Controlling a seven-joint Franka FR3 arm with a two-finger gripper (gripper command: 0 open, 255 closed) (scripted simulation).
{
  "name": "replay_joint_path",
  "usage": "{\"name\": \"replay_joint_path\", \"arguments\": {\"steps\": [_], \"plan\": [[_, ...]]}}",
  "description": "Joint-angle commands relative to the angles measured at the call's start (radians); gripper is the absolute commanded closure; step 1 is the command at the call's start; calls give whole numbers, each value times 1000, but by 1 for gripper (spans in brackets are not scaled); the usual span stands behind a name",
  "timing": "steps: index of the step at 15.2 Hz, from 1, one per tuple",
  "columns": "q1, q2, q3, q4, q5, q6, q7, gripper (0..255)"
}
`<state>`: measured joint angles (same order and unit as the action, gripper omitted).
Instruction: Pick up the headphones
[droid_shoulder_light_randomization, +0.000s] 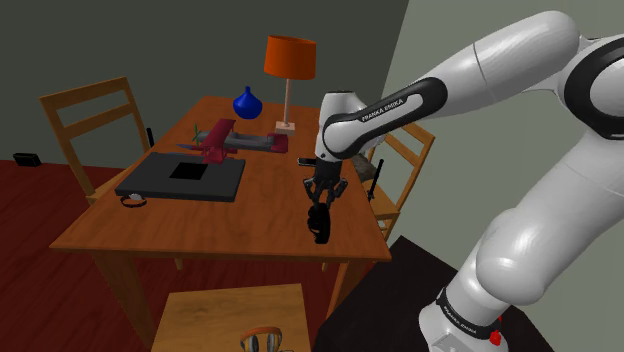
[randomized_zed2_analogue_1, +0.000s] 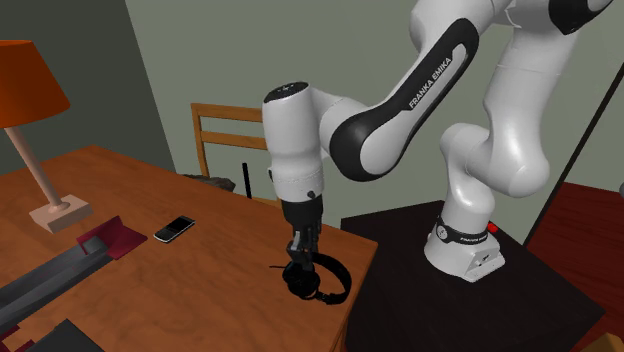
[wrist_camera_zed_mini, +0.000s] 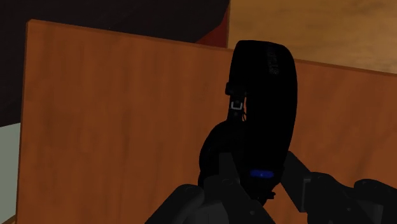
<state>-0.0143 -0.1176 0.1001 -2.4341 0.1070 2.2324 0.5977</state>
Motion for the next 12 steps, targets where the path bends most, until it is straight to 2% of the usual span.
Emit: {"name": "replay_joint_path", "arguments": {"steps": [1, 12], "plan": [[0, -13, -1, 9, 0, -22, 1, 255], [-2, -92, -5, 87, -3, -179, 9, 255]]}}
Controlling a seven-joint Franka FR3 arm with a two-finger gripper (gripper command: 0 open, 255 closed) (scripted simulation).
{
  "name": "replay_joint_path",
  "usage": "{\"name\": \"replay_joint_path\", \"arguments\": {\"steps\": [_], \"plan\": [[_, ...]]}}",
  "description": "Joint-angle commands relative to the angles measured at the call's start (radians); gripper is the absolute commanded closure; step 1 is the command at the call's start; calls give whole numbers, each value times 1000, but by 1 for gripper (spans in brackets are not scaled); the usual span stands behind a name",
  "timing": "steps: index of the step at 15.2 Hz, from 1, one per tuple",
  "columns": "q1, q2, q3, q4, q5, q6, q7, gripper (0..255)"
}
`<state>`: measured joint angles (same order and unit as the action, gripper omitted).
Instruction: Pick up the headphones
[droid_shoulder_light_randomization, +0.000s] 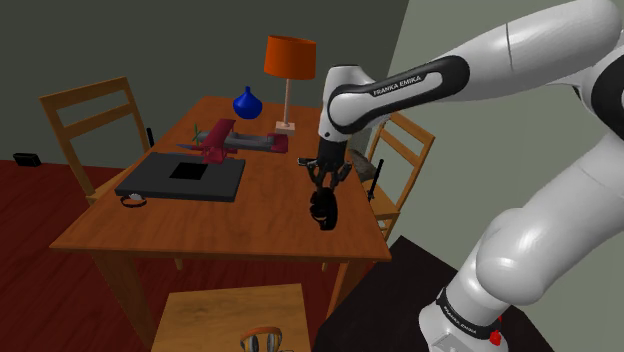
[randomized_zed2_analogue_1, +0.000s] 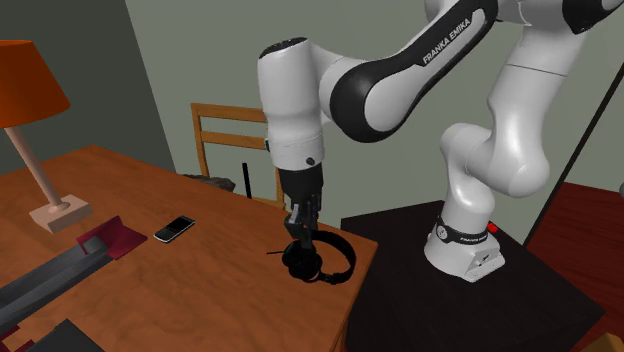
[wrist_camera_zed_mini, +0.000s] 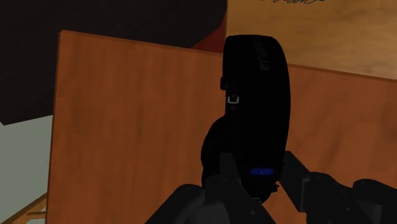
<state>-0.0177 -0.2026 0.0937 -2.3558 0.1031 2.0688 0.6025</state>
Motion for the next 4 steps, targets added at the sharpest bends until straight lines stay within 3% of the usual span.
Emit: {"name": "replay_joint_path", "arguments": {"steps": [1, 4], "plan": [[1, -13, 1, 17, 0, -30, 5, 255], [1, -20, 1, 26, 0, -46, 5, 255]]}}
